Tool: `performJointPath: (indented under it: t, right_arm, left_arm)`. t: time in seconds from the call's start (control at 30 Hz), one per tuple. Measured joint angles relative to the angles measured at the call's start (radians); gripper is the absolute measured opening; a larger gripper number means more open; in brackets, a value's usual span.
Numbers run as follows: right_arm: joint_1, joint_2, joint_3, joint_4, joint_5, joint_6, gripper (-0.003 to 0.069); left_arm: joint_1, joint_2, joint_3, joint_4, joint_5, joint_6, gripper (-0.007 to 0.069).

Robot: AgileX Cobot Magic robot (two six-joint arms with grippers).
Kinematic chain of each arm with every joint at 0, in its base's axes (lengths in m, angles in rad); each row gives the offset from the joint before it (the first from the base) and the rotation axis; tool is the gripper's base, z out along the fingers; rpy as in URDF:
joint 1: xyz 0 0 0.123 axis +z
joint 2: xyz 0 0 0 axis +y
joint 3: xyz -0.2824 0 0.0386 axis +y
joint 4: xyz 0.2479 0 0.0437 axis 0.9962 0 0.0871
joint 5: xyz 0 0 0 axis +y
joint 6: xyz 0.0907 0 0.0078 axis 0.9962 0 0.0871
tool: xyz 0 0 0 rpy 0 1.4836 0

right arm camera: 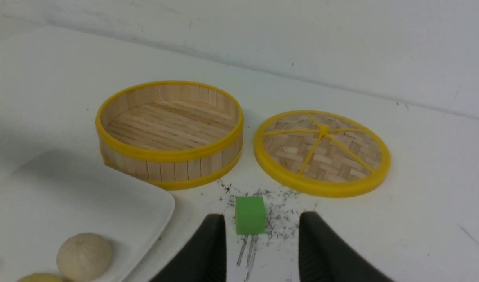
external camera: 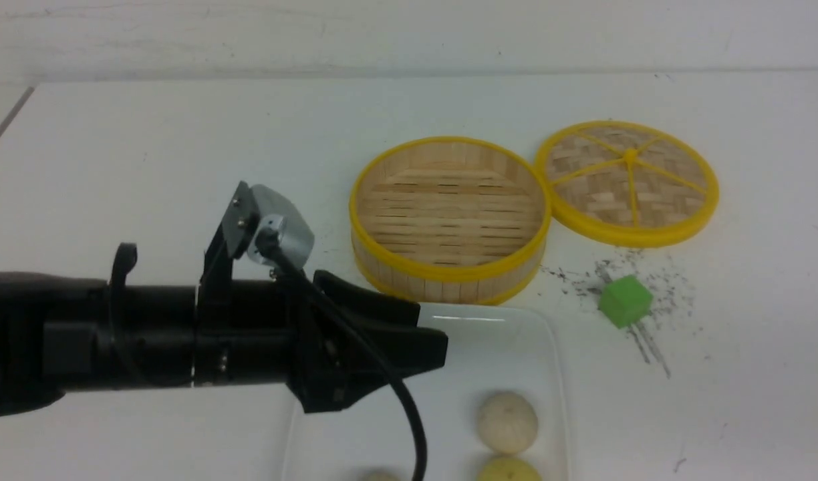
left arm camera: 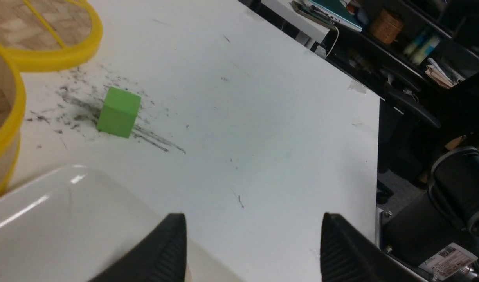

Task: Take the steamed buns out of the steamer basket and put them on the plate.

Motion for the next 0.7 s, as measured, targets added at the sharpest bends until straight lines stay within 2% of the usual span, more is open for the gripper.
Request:
performJointPath:
  t: [0.27, 0.43, 0.47, 0.57, 0.7]
  right_arm:
    - [0.0, 0.0, 0.0, 0.01, -0.006, 0.0, 0.0227]
    - [0.0, 0.016, 0.0, 0.093, -0.209, 0.0, 0.0227]
    - [0.0, 0.018, 0.0, 0.096, -0.209, 0.0, 0.0228]
    - [0.0, 0.052, 0.0, 0.116, -0.378, 0.0, 0.023]
    - [0.0, 0.074, 0.0, 0.118, -0.563, 0.0, 0.0232]
  left_arm:
    - [0.0, -0.01, -0.03, 0.006, 0.005, -0.009, 0.0464]
    - [0.0, -0.079, -0.111, 0.012, -0.043, -0.009, 0.0464]
    - [0.0, -0.083, -0.118, 0.012, -0.048, -0.009, 0.0464]
    - [0.0, -0.159, -0.169, 0.013, -0.111, -0.008, 0.0463]
    - [0.0, -0.267, -0.205, 0.013, -0.299, -0.008, 0.0459]
